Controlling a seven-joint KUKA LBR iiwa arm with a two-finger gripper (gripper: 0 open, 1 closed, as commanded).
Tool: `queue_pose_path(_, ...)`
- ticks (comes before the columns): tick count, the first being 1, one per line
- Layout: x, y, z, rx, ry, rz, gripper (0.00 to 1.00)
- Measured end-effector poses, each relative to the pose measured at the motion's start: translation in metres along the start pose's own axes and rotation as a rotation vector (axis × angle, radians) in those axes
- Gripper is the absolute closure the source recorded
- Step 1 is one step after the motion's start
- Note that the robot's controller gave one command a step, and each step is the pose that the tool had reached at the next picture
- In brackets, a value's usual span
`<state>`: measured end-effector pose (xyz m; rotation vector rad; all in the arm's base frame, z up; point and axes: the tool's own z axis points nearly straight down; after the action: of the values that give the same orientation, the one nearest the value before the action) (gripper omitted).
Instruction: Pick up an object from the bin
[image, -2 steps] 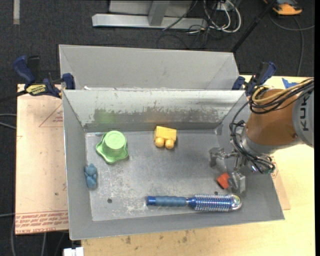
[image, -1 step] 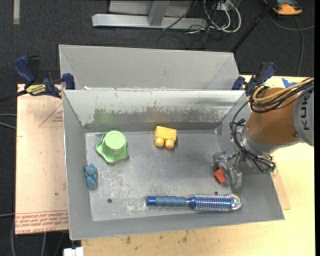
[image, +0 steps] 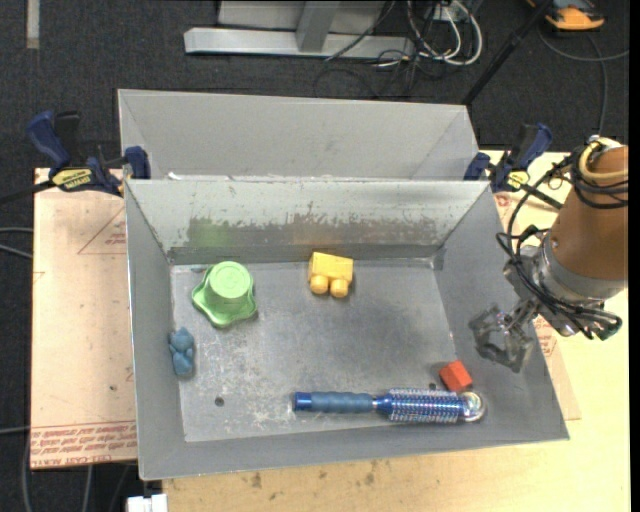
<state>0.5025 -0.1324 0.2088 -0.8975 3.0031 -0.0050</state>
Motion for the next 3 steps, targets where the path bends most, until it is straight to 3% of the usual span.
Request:
queue_pose_path(1,0.0,0.001,0.003,-0.005,0.003,0.0,0.0)
queue_pose_path(2,-0.006,0.033,0.139,0.004,-0.011,-0.008,0.0)
queue_pose_path(3,-0.001,0.035,0.139,-0.005,0.003,-0.005,1.0)
